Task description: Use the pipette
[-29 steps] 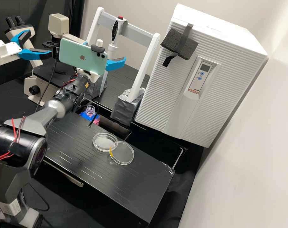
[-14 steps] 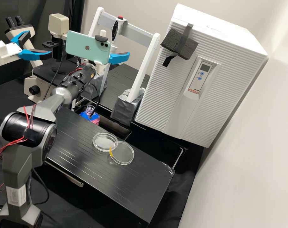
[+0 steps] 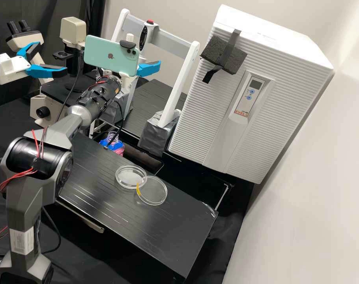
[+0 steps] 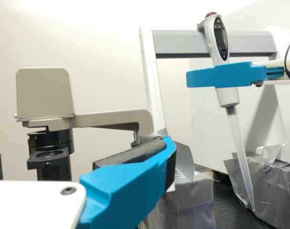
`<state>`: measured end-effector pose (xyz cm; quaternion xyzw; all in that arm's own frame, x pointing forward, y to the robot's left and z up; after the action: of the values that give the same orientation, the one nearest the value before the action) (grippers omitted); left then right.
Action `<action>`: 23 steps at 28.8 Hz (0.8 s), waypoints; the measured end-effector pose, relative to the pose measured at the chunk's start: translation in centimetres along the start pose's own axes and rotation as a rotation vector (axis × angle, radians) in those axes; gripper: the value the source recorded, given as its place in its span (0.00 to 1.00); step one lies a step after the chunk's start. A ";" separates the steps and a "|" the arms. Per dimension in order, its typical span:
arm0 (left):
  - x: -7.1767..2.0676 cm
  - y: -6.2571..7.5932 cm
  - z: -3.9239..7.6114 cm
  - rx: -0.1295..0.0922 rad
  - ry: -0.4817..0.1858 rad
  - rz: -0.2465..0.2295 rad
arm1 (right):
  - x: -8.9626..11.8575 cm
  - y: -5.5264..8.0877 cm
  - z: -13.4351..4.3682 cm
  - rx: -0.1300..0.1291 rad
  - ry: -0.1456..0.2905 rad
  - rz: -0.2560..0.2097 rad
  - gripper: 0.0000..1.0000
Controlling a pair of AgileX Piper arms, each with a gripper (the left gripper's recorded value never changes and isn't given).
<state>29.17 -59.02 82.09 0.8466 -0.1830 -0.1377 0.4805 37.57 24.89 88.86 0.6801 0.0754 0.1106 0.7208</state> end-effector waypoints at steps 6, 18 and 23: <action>0.01 0.0 0.2 -0.002 -0.007 -0.001 | 0.0 0.1 0.2 -0.001 -0.012 -0.002 0.00; 0.01 -0.1 0.3 -0.005 -0.008 -0.002 | 0.0 0.1 0.3 0.004 -0.015 -0.001 0.00; 0.01 -0.1 0.3 -0.005 -0.008 -0.002 | 0.0 0.1 0.3 -0.007 -0.016 -0.001 0.00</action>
<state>29.08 -59.19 81.92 0.8450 -0.1839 -0.1419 0.4816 37.67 24.61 89.00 0.6784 0.0694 0.1051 0.7238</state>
